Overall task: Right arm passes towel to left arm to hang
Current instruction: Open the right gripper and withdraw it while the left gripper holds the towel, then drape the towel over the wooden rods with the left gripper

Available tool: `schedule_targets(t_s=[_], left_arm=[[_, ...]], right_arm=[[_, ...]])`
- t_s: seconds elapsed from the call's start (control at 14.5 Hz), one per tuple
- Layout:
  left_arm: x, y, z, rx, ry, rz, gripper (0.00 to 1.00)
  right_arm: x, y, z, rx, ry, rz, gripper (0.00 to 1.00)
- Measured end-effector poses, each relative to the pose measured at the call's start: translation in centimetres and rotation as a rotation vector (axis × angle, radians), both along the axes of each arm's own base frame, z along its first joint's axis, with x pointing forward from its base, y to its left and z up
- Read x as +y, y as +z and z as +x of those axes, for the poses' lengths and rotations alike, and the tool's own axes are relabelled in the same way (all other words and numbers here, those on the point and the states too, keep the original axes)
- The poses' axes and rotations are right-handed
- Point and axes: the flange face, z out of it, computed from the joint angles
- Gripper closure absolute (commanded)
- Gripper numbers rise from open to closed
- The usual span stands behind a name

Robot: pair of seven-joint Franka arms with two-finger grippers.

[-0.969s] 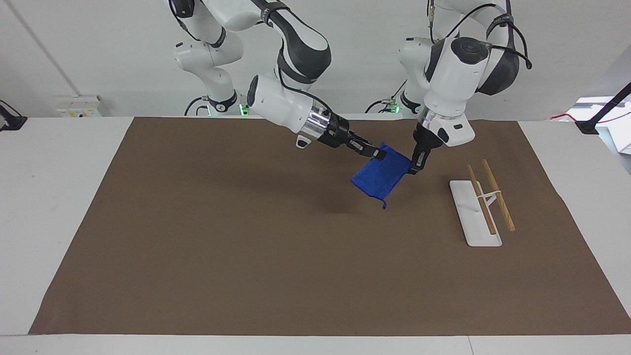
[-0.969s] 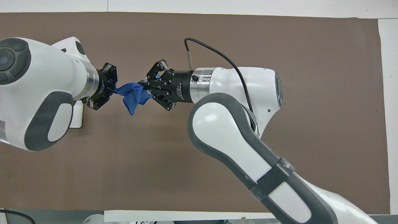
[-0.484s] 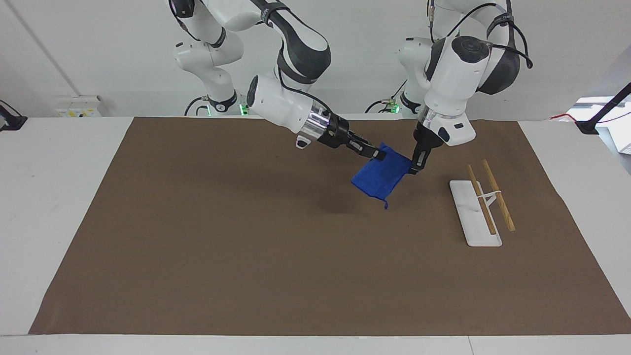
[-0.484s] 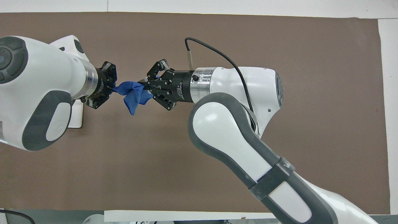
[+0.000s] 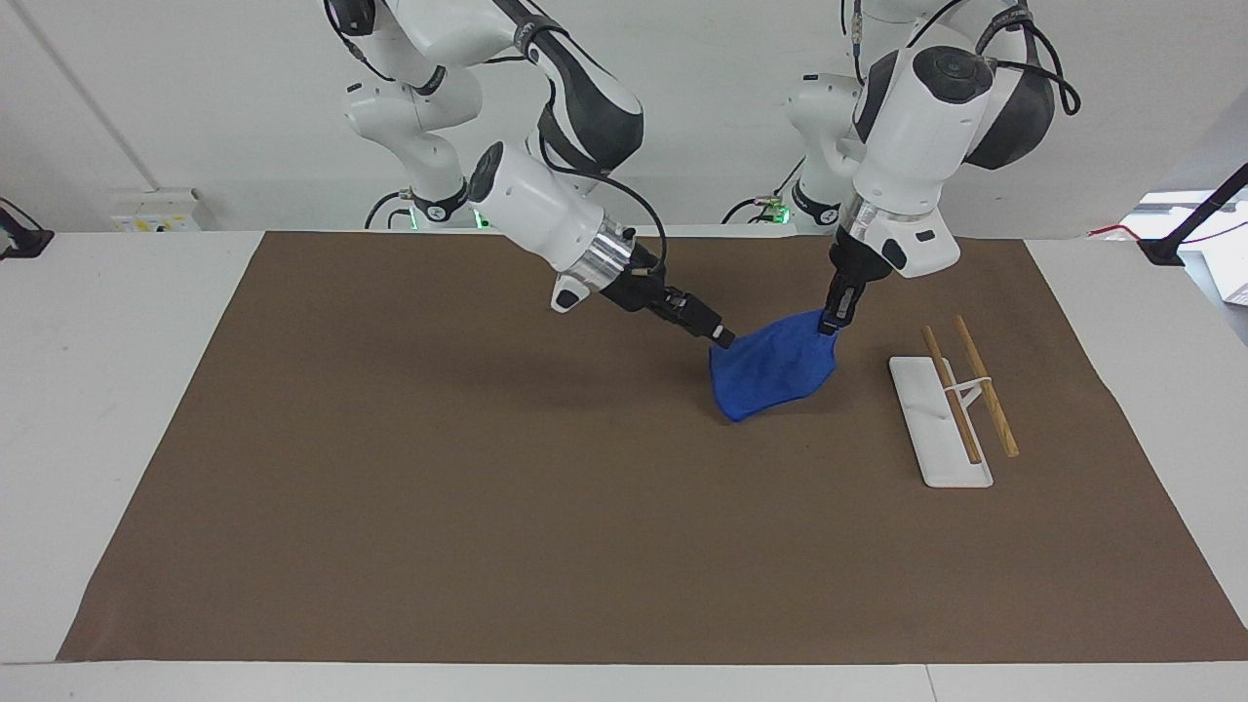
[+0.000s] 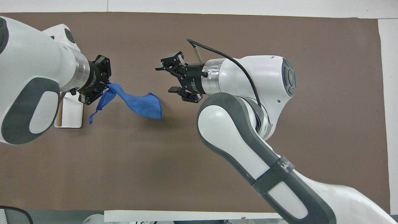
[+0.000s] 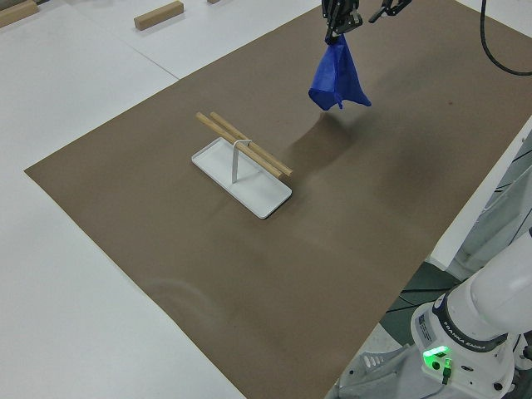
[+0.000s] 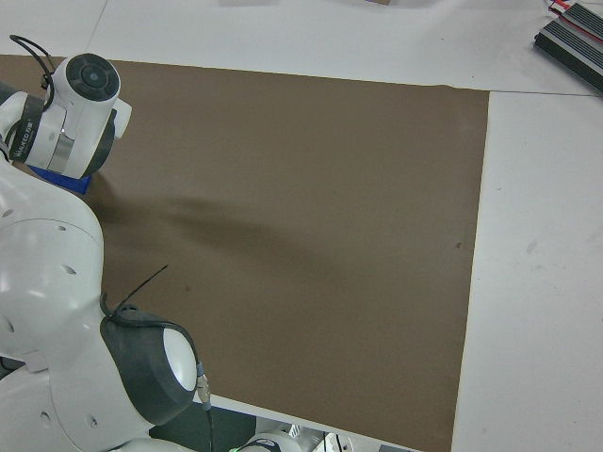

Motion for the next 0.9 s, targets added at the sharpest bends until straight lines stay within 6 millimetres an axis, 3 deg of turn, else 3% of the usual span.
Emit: schedule_targets(t_s=[0.28,0.48,0.69,0.9], left_arm=[[2.4,0.9,0.7,0.020,-0.011,0.018,1.00],[7.1,0.7,2.0,0.026,-0.068,0.084,1.00],[12.4,0.9,3.4,0.009,-0.155,0.181,1.00],[19.6,1.4,4.9,-0.020,-0.264,0.236,1.00]], right_arm=[[-9.3,-2.3,2.4,-0.105,0.358,-0.376,0.00],[-16.1,-1.9,3.5,-0.168,0.611,-0.541,0.00],[-21.5,2.4,3.2,-0.196,0.726,-0.695,0.00],[-25.7,9.9,1.0,-0.123,0.716,-0.768,0.00]])
